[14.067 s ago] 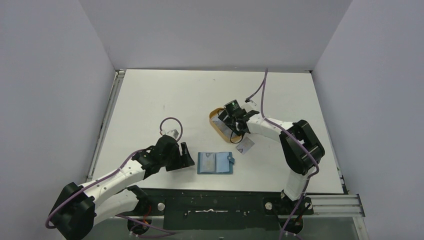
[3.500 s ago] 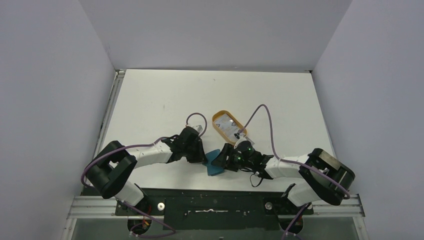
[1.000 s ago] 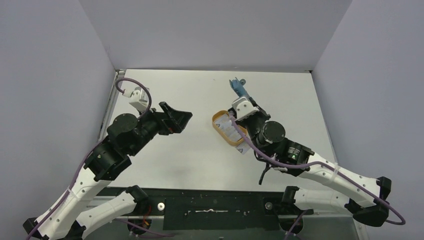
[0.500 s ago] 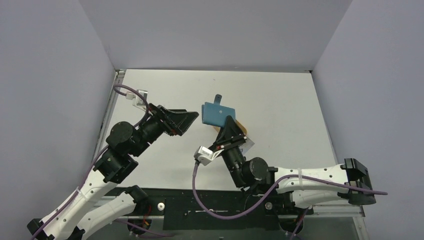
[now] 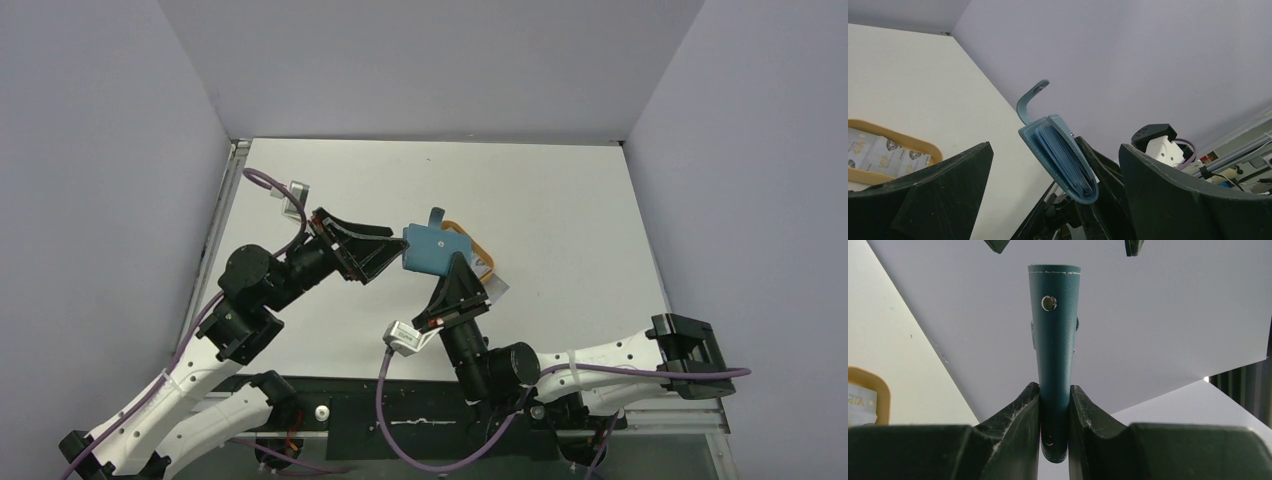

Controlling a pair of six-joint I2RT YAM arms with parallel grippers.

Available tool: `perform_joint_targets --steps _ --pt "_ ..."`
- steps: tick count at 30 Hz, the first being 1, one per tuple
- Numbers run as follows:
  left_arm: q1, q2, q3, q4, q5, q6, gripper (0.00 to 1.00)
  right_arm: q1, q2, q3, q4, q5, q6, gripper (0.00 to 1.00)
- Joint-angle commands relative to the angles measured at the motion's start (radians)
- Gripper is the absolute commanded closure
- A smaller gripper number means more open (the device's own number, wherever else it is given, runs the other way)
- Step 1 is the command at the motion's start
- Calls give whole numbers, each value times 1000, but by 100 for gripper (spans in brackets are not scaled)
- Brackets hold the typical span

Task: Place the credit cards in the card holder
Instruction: Close the card holder at the center of the board.

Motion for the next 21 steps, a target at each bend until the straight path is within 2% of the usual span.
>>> perform_joint_targets --steps 1,7,10,21 --pt "-6 13 67 -27 40 -3 3 2 -27 28 83 3 -2 100" --pt "-42 51 99 -159 -1 -24 3 -15 16 45 132 0 -34 100" --pt "-69 64 110 -167 -21 -44 5 -25 48 57 169 -5 -66 100" --pt "-99 91 166 -301 -109 -158 34 -57 89 75 195 -12 -86 100"
